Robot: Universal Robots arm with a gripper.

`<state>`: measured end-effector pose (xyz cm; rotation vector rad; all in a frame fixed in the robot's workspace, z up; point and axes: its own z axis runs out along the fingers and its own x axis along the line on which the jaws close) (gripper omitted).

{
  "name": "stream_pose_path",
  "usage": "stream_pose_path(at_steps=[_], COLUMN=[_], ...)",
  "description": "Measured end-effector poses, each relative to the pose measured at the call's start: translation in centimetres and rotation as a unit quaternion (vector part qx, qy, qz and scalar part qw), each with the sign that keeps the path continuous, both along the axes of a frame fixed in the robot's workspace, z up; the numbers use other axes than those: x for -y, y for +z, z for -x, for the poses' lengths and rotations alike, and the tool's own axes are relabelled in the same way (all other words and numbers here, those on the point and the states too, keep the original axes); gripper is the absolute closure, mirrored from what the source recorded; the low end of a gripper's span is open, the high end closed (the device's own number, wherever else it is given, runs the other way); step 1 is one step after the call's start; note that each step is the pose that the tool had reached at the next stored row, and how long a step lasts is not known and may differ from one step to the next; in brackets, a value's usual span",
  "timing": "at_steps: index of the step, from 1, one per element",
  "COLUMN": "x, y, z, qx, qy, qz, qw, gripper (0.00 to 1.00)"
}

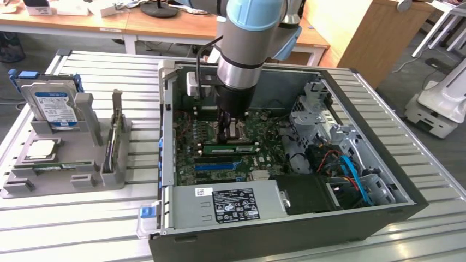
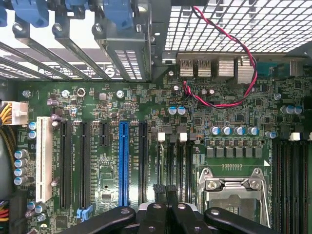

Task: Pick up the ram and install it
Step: 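Press down the ram until it locks into place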

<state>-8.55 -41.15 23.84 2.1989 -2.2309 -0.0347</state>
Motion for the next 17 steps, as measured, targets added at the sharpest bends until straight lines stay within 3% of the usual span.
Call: stream_pose_path(at_steps=[17], x=[0.0], y=[-0.76], z=[0.0], qx=[0.0], qy=[0.0], qz=[0.0], qw=[1.0], gripper=[0.89])
